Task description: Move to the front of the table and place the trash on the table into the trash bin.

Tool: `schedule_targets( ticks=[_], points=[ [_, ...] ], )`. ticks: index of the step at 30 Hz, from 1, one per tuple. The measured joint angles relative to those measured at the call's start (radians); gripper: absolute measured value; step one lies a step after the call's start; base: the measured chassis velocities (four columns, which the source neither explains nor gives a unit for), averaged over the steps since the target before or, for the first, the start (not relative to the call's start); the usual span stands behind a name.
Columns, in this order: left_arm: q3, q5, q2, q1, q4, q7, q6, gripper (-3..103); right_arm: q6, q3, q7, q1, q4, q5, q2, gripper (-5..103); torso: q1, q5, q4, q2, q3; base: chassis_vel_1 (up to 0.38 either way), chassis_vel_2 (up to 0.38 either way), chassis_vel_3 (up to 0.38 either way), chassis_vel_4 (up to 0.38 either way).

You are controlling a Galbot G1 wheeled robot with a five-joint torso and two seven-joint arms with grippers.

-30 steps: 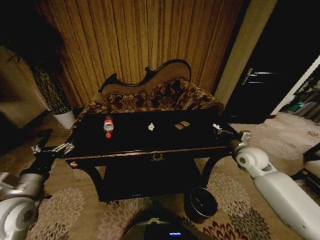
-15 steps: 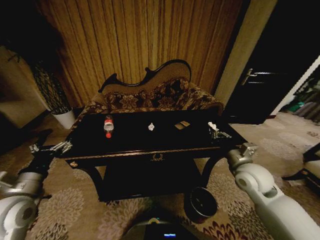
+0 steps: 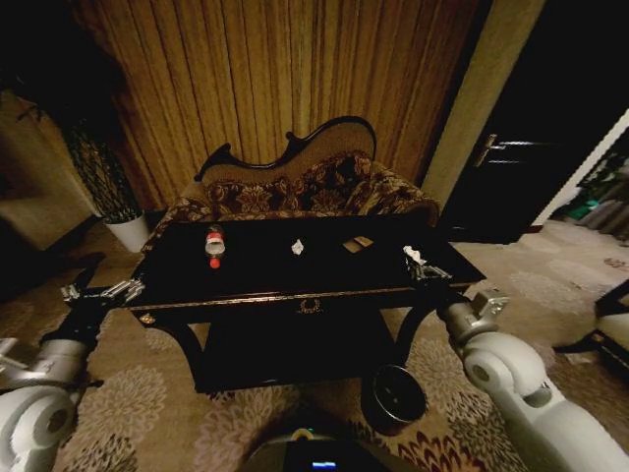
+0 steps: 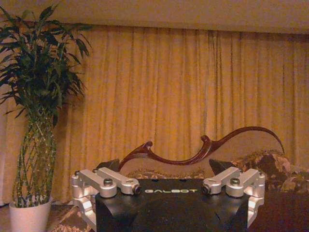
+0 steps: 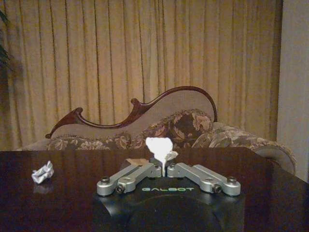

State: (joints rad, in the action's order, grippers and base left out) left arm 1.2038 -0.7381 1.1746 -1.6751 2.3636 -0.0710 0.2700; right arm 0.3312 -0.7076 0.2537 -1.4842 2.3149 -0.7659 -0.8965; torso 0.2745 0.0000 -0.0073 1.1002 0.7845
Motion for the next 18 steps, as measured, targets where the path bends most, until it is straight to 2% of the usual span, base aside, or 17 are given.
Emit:
schedule_targets(
  ticks=[18],
  points=[
    [0.004, 0.000, 0.002, -0.004, 0.008, -0.001, -0.005, 100, -0.005, -0.001, -0.004, -0.025, -0.006, 0.001, -0.022, 1, 0.000, 0.0000, -0.0001, 0.000, 0.000, 0.113, -0.115, -0.112, 0.106]
  ],
)
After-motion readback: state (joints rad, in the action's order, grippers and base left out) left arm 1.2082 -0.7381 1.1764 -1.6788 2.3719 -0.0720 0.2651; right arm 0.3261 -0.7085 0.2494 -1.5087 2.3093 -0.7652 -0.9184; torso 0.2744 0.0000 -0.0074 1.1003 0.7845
